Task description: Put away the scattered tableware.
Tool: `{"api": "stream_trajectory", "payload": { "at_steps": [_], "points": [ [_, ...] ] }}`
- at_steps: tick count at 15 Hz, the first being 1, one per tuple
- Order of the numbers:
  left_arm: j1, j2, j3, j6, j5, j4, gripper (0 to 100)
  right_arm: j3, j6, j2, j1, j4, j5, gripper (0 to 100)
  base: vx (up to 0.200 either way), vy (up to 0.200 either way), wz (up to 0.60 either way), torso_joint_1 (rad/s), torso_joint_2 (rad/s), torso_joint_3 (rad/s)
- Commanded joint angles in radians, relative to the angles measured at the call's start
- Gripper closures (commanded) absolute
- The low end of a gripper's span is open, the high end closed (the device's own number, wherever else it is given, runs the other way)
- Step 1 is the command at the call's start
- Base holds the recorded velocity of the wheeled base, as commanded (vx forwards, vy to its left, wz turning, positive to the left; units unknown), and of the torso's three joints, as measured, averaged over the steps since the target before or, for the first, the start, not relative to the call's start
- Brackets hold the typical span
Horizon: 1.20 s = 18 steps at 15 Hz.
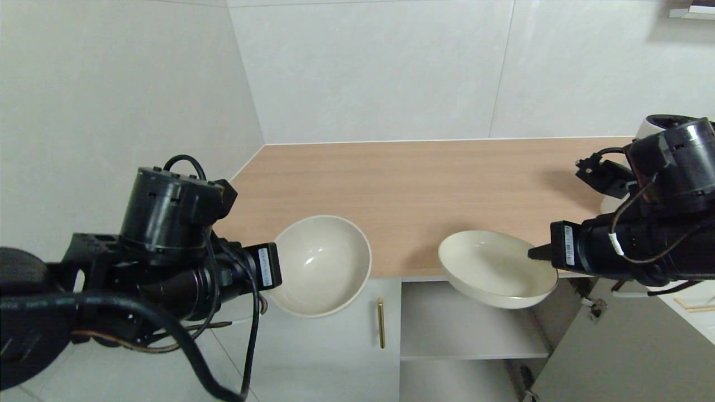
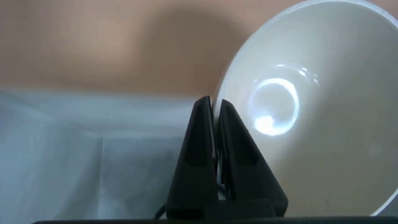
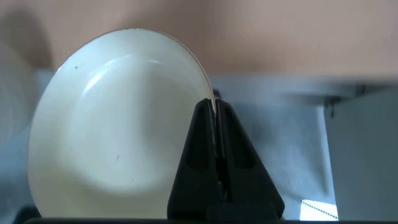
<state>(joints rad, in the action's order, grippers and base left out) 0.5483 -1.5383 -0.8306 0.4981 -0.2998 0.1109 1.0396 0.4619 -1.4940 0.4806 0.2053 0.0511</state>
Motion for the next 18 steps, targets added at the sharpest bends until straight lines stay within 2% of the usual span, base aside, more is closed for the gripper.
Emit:
{"api": "stream_trajectory", "payload": {
  "at_steps": [1,4,6,8,10,13,14,18],
  "points": [
    [0.027,0.032,0.093,-0.001,-0.002,0.056,100,-0.061,0.003,0.083,0.021,0.002,0.001,100,0.000,0.000,0.00,0.000,0.00,0.000],
    [0.041,0.041,0.122,-0.003,-0.002,0.069,100,-0.142,-0.002,0.130,0.021,0.000,0.000,100,0.000,0.000,0.00,0.000,0.00,0.000],
    [0.064,0.007,0.123,-0.001,-0.005,0.069,100,-0.141,-0.002,0.117,0.021,-0.001,0.000,100,-0.200,0.000,0.00,0.000,0.00,0.005],
    [0.065,0.001,0.125,-0.001,-0.009,0.069,100,-0.142,0.000,0.104,0.019,-0.001,0.000,100,-0.200,0.000,0.00,0.012,0.00,0.002],
    [0.065,0.000,0.125,-0.003,-0.010,0.069,100,-0.144,0.000,0.106,0.019,-0.001,0.003,100,0.000,0.000,0.00,0.000,0.00,0.000],
    [0.065,0.003,0.125,-0.007,-0.010,0.067,100,-0.151,-0.002,0.097,0.013,-0.018,0.006,100,-0.200,0.000,0.00,0.006,0.00,0.002],
    [0.065,0.003,0.125,-0.007,-0.010,0.067,100,-0.167,-0.003,0.092,0.013,-0.040,0.006,100,-0.200,0.000,0.00,-0.002,0.00,0.002],
    [0.065,0.000,0.125,-0.007,-0.010,0.067,100,-0.223,-0.005,0.084,0.013,-0.159,0.007,100,0.000,0.000,0.00,0.000,0.00,0.000]
  ]
}}
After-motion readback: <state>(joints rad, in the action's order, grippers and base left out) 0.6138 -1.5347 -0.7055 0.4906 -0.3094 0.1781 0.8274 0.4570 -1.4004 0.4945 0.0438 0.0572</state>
